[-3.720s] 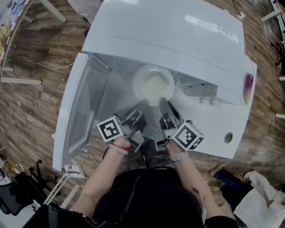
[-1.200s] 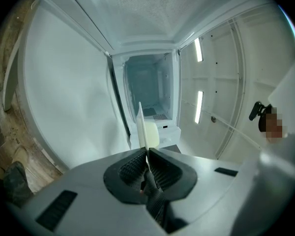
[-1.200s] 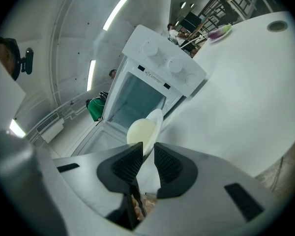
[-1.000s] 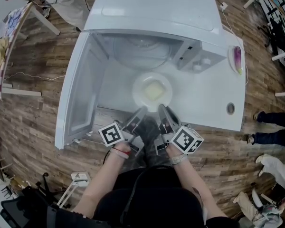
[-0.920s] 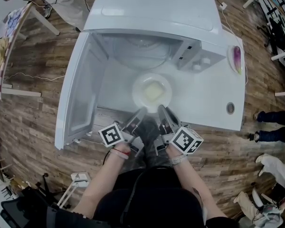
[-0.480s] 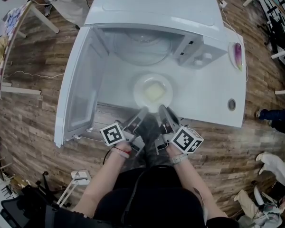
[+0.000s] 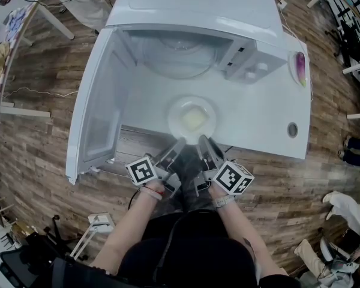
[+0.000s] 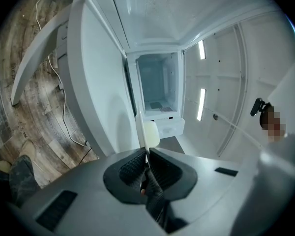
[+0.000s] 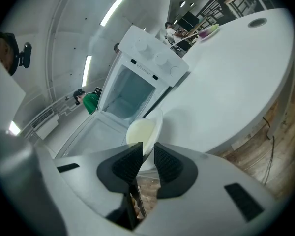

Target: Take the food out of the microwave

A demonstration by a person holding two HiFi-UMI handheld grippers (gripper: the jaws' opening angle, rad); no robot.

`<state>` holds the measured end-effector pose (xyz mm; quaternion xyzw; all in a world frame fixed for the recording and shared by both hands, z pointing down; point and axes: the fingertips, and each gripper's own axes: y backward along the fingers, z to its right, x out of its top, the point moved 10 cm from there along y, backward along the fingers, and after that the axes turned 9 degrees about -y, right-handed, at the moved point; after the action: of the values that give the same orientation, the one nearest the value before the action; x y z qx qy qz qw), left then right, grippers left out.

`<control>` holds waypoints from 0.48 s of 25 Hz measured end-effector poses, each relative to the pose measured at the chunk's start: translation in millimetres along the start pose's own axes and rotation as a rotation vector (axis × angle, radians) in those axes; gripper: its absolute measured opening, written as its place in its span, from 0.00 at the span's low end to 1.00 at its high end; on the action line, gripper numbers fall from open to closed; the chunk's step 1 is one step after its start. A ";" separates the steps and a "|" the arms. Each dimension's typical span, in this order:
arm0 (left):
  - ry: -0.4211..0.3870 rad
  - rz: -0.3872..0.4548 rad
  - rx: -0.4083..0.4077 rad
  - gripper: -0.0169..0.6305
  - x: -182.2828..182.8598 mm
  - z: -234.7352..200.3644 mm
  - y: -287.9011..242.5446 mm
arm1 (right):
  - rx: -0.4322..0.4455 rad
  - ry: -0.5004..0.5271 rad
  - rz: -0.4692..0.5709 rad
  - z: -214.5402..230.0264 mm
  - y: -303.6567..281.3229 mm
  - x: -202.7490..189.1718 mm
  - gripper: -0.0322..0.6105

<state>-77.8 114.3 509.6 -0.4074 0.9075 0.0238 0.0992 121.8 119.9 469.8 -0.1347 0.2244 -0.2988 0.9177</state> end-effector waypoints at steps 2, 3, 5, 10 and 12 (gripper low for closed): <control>0.001 0.002 0.005 0.07 -2.4 -2.4 2.3 | -0.003 0.000 -0.005 2.0 0.7 -2.6 0.18; 0.003 0.003 0.006 0.07 -3.6 -3.8 3.1 | -0.005 -0.001 -0.006 3.3 0.9 -3.6 0.18; 0.011 0.005 0.008 0.07 -6.0 -6.1 4.3 | -0.010 -0.003 -0.010 5.9 1.2 -5.7 0.18; 0.008 0.004 0.012 0.07 -9.0 -11.5 8.0 | -0.020 -0.009 -0.017 10.6 1.1 -11.1 0.18; 0.010 0.007 0.009 0.07 -10.4 -13.1 8.8 | -0.024 -0.010 -0.019 11.9 1.5 -12.4 0.18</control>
<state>-79.7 126.2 524.2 -0.4041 0.9094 0.0179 0.0966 119.5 130.0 483.6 -0.1493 0.2222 -0.3043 0.9142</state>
